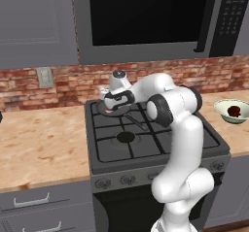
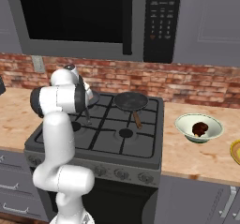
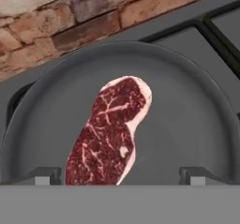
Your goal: Place one of the steaks on the plate and the other in the bowl. Then place the bowl in the fridge.
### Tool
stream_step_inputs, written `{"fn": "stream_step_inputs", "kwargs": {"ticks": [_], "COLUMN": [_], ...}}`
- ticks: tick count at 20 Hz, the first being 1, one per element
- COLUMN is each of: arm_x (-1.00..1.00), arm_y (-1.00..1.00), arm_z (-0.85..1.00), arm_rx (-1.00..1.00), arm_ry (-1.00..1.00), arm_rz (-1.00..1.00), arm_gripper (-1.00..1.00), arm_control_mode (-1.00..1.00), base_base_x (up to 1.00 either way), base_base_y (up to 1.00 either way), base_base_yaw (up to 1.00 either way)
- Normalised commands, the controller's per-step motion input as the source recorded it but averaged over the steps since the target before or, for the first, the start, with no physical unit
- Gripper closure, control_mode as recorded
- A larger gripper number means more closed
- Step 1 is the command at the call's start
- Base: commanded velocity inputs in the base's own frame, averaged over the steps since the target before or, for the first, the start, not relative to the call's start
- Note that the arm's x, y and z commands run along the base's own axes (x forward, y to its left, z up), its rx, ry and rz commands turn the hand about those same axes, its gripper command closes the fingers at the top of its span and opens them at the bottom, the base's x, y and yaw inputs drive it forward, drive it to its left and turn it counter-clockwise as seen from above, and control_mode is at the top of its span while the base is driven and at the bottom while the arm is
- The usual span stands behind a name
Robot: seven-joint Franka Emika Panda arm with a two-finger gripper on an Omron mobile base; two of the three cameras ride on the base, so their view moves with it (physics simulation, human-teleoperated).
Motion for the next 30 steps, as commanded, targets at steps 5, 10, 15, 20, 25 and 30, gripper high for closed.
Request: {"fn": "stream_step_inputs", "kwargs": {"ticks": [5, 10, 15, 20, 25, 30], "arm_x": [0.15, 0.30, 0.28, 0.28, 0.22, -0.05], "arm_y": [0.00, 0.00, 0.00, 0.00, 0.00, 0.00], "arm_z": [-0.17, -0.13, -0.15, -0.20, -0.25, -0.48], "arm_rx": [0.00, 0.00, 0.00, 0.00, 0.00, 0.00], "arm_ry": [0.02, 0.01, 0.08, 0.06, 0.06, 0.03], "arm_rz": [0.00, -0.01, 0.00, 0.00, 0.00, 0.00], "arm_gripper": [-1.00, -1.00, -1.00, -1.00, -1.00, -1.00], "arm_control_mode": [-1.00, -1.00, -1.00, -1.00, -1.00, -1.00], "base_base_x": [0.00, 0.00, 0.00, 0.00, 0.00, 0.00], "base_base_y": [0.00, 0.00, 0.00, 0.00, 0.00, 0.00], "base_base_yaw": [0.00, 0.00, 0.00, 0.00, 0.00, 0.00]}}
